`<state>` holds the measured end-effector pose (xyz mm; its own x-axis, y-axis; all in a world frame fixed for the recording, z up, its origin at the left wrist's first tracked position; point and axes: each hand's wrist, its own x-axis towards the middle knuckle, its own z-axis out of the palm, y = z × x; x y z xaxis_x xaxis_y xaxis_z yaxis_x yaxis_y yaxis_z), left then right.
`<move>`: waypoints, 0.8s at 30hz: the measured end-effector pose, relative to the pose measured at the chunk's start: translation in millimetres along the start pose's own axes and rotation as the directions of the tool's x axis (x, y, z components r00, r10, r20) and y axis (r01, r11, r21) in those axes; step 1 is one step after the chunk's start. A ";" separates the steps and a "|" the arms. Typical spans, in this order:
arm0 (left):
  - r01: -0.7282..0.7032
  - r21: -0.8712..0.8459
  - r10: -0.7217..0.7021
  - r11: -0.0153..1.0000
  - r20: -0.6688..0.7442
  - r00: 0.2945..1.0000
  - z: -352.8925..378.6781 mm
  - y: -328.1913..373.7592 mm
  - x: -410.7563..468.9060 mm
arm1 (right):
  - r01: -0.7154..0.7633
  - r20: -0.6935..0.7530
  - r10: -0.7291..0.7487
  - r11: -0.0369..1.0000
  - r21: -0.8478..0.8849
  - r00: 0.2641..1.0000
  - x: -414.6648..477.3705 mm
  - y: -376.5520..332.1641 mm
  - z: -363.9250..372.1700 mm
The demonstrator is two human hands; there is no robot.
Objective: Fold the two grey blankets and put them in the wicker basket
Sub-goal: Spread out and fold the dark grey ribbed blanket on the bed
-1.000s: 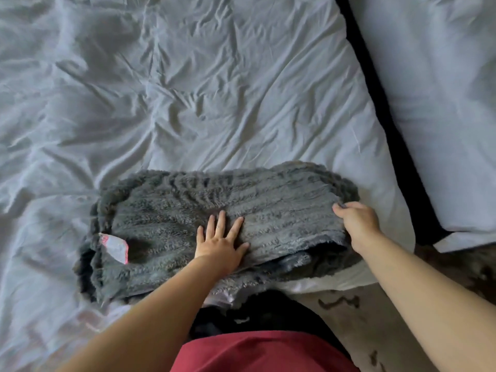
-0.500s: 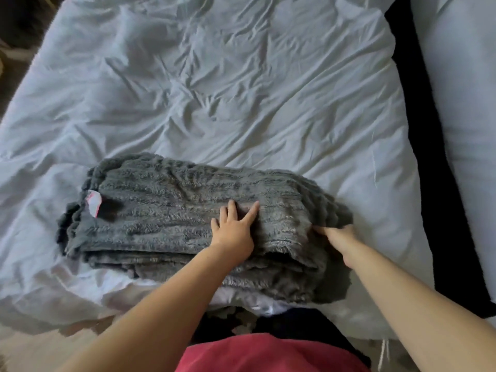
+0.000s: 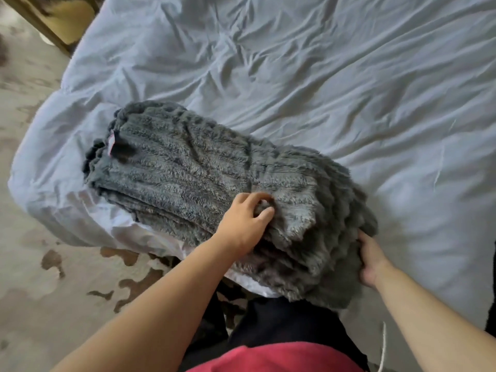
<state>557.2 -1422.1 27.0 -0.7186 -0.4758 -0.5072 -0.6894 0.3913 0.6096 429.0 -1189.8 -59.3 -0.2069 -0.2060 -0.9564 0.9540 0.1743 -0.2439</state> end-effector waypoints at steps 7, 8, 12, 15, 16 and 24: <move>0.175 0.021 -0.176 0.984 0.160 0.971 -9.4 -14.4 16.8 | -0.027 0.044 0.030 0.997 -0.078 0.999 -18.7 0.8 23.3; 0.178 0.004 -0.176 0.984 0.196 0.965 -9.8 -16.4 15.7 | -0.020 0.064 0.024 0.998 -0.065 0.998 -23.3 1.4 28.2; 0.193 -0.076 -0.166 0.978 0.274 0.947 -10.1 -26.3 11.0 | 0.025 0.111 -0.013 0.994 -0.108 0.994 -44.0 1.4 53.9; 0.195 -0.121 -0.148 0.973 0.321 0.936 -13.2 -30.6 11.5 | 0.077 0.082 -0.068 0.991 -0.114 0.994 -53.9 0.6 67.9; 0.197 -0.135 -0.142 0.971 0.335 0.931 -15.4 -31.2 12.9 | 0.088 0.076 -0.081 0.991 -0.102 0.994 -57.1 0.5 72.2; 0.230 -0.296 -0.044 0.927 0.523 0.851 -64.2 -68.3 30.9 | 0.156 0.065 -0.145 0.965 -0.212 0.987 -108.8 -8.5 146.8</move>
<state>588.0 -1514.0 8.8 -0.6292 -0.0104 -0.7771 -0.7772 0.0203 0.6290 475.2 -1310.2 70.4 -0.3288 -0.2913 -0.8983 0.8423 0.3398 -0.4185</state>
